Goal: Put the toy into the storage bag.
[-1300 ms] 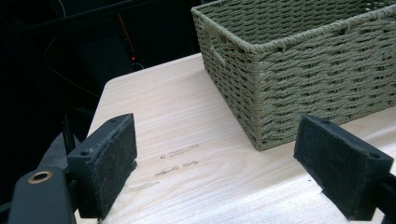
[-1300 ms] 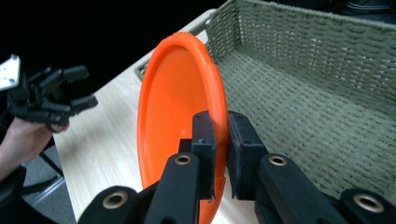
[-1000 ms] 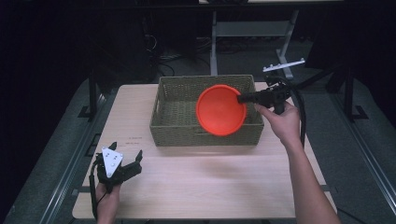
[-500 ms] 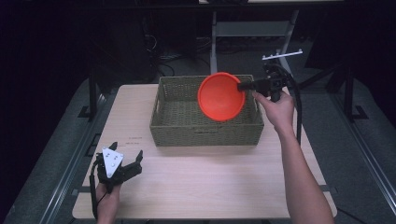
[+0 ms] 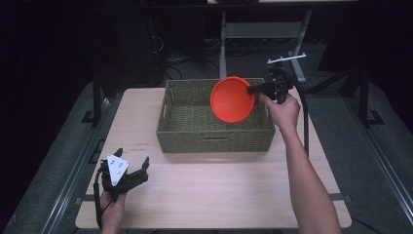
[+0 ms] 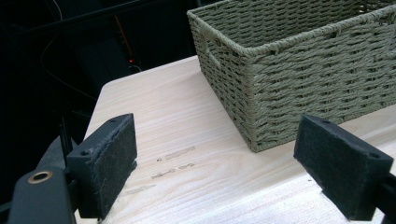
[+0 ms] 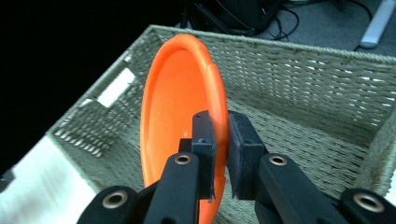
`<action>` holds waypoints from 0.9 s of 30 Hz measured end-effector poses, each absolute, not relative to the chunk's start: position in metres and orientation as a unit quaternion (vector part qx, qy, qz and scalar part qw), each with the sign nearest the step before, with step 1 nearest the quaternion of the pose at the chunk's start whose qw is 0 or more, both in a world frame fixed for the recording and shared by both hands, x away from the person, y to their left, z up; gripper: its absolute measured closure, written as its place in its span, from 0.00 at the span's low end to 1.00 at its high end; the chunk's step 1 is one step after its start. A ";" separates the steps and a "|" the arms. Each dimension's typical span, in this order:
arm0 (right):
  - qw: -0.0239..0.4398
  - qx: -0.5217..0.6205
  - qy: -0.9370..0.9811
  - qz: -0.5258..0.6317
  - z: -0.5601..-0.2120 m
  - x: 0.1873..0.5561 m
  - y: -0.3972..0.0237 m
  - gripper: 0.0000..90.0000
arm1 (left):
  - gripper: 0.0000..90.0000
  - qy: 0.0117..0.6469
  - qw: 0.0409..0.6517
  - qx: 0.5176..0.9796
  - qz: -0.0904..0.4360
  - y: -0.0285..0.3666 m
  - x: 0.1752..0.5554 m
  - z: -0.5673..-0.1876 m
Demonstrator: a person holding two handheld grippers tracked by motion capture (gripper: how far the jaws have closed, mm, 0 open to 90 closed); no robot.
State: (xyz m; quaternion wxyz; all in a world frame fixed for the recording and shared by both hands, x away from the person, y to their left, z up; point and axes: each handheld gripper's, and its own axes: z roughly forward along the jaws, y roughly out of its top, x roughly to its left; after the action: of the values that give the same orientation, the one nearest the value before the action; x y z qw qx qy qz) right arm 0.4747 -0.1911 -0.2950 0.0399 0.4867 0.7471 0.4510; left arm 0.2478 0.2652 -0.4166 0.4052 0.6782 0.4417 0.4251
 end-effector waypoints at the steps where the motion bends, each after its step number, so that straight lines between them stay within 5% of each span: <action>1: 0.041 0.490 0.747 0.448 -0.297 0.476 -0.190 0.91 | 0.14 0.442 0.405 0.678 0.425 0.265 0.248 -0.417; 27: 0.016 0.517 0.782 0.347 -0.348 0.500 -0.164 0.91 | 0.14 0.439 0.403 0.680 0.427 0.263 0.248 -0.416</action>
State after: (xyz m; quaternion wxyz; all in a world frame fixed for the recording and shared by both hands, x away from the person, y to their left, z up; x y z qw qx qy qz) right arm 0.4995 -0.1643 -0.3476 0.0163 0.5173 0.7821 0.3471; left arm 0.2476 0.2634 -0.4164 0.4030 0.6802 0.4390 0.4269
